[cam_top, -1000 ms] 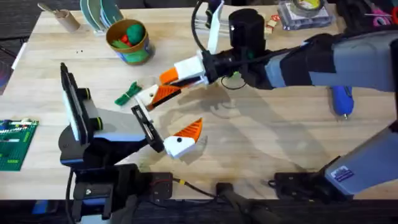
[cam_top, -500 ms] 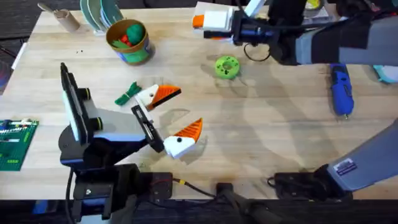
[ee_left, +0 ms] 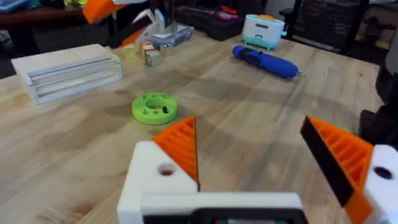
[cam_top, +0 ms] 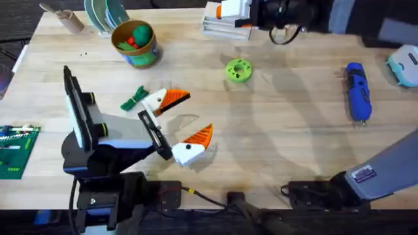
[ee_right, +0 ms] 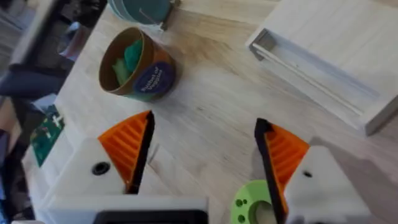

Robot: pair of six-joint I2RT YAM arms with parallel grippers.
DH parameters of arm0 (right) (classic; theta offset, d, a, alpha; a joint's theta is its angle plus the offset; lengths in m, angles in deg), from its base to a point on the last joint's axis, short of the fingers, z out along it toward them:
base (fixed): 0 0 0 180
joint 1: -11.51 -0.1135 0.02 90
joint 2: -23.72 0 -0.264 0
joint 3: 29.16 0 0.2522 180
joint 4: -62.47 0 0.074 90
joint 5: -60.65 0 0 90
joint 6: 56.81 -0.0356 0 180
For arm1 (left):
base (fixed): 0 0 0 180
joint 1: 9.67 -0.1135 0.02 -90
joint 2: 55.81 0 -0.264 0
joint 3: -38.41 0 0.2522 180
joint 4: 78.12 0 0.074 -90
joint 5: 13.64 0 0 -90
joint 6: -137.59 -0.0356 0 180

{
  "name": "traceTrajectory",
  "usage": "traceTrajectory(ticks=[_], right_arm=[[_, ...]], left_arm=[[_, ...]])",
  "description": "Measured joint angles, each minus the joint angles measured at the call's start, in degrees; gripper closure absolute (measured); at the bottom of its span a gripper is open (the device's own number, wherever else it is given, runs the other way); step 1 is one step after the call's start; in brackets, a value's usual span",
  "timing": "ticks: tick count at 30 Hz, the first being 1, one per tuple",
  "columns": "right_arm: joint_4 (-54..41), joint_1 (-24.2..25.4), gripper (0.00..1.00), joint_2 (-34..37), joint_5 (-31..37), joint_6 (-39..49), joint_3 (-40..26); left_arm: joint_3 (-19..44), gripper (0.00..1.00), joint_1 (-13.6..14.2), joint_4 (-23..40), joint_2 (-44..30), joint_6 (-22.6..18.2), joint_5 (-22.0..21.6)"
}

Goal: Pick up the gripper from the table and insert it into the empty holder that is missing its gripper. Then pick up a screw, insert it into the mounting hole, and use the screwdriver to tighten it. Finally, clean up the table by picking up the vegetable and placing it into the bucket.

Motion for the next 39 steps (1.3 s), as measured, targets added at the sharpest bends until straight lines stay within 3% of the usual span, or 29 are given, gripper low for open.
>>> traceTrajectory(ticks=[5, 6, 8, 18, 29, 33, 34, 35, 39], right_arm=[[-13.1, -0.1, 0.031, -3.4, 6.6, 9.3, -5.1], [-19.7, 0.0, 0.028, -8.1, 12.3, 15.2, -5.8], [-22.0, 0.2, 0.027, -10.7, 14.5, 16.9, -5.8], [-32.7, 5.5, 0.028, -20.5, 18.0, 19.8, -6.5], [-46.7, 5.8, 0.028, -27.4, 22.6, 21.5, -6.5], [-47.3, 5.8, 0.028, -27.7, 24.3, 21.6, -4.0], [-46.7, 5.8, 0.028, -27.7, 24.7, 21.5, -2.2], [-44.1, 5.8, 0.028, -27.5, 25.2, 20.5, 3.6], [-37.8, 5.8, 0.028, -26.7, 25.6, 19.2, 8.1]], left_arm=[[0.0, 0.007, 0.0, 0.0, 0.0, 0.0, 0.0], [0.0, 0.008, 0.0, 0.0, 0.0, 0.0, 0.0], [0.0, 0.008, 0.0, 0.0, 0.0, 0.0, 0.0], [0.0, 0.008, 0.0, 0.0, 0.0, 0.0, 0.0], [0.0, 0.007, 0.0, 0.3, 0.0, 0.0, 0.0], [0.0, 0.008, 0.0, 0.3, 0.0, 0.0, 0.2], [0.0, 0.008, 0.0, 0.3, 0.0, 0.0, 0.2], [0.0, 0.008, 0.0, 0.3, 0.0, 0.0, 0.4], [0.0, 0.008, 0.0, 0.4, 0.0, 0.0, 0.4]])
